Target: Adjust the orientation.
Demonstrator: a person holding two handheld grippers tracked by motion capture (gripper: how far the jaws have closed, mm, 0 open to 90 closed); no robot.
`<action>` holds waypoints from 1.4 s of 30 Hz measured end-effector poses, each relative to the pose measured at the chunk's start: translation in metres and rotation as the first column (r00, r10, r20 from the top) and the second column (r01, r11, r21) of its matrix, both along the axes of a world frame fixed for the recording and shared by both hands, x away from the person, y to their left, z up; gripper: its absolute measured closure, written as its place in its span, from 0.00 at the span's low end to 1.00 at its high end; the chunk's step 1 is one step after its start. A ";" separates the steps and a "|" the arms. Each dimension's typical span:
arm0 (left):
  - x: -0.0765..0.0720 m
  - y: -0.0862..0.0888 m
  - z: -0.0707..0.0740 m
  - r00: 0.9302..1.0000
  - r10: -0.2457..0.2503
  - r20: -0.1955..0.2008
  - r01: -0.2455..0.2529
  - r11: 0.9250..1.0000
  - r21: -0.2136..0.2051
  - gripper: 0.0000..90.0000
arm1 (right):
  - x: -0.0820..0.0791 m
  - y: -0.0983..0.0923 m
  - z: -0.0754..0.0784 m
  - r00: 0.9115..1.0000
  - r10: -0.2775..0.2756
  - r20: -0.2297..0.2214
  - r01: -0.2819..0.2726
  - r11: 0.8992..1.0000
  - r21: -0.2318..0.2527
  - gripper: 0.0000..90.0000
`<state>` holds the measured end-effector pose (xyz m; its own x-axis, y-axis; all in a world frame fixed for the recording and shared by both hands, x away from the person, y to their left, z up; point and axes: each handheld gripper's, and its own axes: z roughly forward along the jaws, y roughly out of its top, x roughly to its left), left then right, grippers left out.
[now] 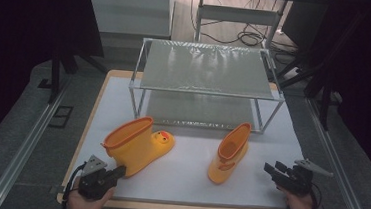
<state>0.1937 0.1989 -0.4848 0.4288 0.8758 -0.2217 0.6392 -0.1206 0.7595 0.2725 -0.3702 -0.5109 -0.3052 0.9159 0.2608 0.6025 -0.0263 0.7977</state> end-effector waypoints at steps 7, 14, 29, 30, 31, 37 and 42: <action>0.003 -0.042 -0.002 0.984 -0.175 -0.029 0.175 0.984 -0.002 0.87 | 0.000 0.000 -0.002 1.000 0.016 0.001 -0.016 1.000 -0.004 0.48; 0.031 -0.078 -0.001 0.951 -0.290 -0.109 0.291 0.957 -0.007 0.71 | -0.001 -0.001 -0.002 0.999 0.032 0.011 -0.032 0.999 -0.011 0.46; 0.056 -0.095 0.012 0.894 -0.399 -0.203 0.405 0.914 -0.009 0.53 | -0.004 -0.001 -0.002 0.998 0.040 0.047 -0.038 0.999 -0.031 0.39; 0.058 -0.097 0.015 0.891 -0.405 -0.207 0.412 0.911 -0.010 0.53 | -0.004 -0.001 -0.002 0.998 0.043 0.040 -0.042 0.999 -0.035 0.40; 0.059 -0.099 0.018 0.888 -0.405 -0.215 0.412 0.911 -0.015 0.52 | -0.005 0.000 -0.002 0.998 0.048 0.037 -0.046 0.998 -0.037 0.40; 0.065 -0.110 0.033 0.872 -0.419 -0.252 0.433 0.902 -0.004 0.52 | -0.005 -0.001 -0.001 0.998 0.056 0.029 -0.054 0.997 -0.052 0.40; 0.070 -0.118 0.046 0.845 -0.458 -0.277 0.469 0.883 -0.027 0.52 | -0.004 -0.002 -0.003 0.998 0.057 0.014 -0.056 0.996 -0.065 0.40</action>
